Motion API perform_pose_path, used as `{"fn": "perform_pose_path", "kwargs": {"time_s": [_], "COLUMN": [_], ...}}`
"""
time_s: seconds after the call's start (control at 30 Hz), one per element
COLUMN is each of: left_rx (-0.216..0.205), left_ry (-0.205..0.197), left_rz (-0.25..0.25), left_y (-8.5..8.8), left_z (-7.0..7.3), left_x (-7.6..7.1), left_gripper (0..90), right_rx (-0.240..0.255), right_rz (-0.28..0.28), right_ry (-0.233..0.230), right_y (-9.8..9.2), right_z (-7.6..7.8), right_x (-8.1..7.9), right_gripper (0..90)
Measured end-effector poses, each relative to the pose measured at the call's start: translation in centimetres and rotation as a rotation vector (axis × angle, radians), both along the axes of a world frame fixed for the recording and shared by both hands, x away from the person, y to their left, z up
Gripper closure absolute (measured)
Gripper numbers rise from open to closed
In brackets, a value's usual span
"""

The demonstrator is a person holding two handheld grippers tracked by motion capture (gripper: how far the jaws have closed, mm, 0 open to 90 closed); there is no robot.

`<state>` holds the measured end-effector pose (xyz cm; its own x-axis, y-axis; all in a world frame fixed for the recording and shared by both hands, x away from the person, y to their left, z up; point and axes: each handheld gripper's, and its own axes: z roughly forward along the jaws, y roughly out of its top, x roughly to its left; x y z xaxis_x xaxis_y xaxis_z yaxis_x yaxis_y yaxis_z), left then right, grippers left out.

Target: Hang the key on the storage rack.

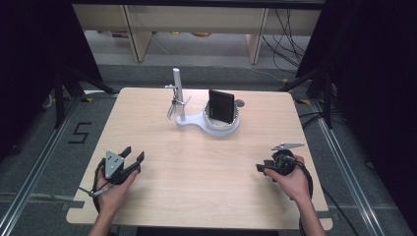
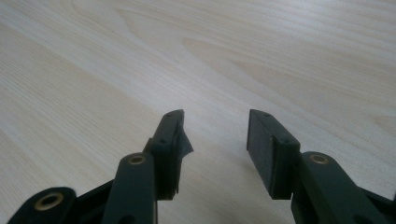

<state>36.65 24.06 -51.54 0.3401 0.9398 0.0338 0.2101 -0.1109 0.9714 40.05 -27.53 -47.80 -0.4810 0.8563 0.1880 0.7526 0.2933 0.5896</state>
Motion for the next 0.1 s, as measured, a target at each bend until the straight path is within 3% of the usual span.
{"fn": "perform_pose_path", "kwargs": {"time_s": [0.03, 0.1], "left_rx": [-0.003, -0.01], "left_ry": [0.001, 0.005], "left_rz": [0.001, 0.0], "left_y": [-0.03, -0.12], "left_z": [-0.02, -0.07], "left_x": [0.02, 0.07], "left_gripper": [44.9, 44.1], "right_rx": [-0.006, 0.008], "right_rz": [-0.011, -0.021], "right_ry": [0.016, -0.009], "right_y": [-0.01, 0.04], "right_z": [0.16, 0.1], "right_x": [-0.03, -0.12], "right_gripper": [57.2, 57.1]}}
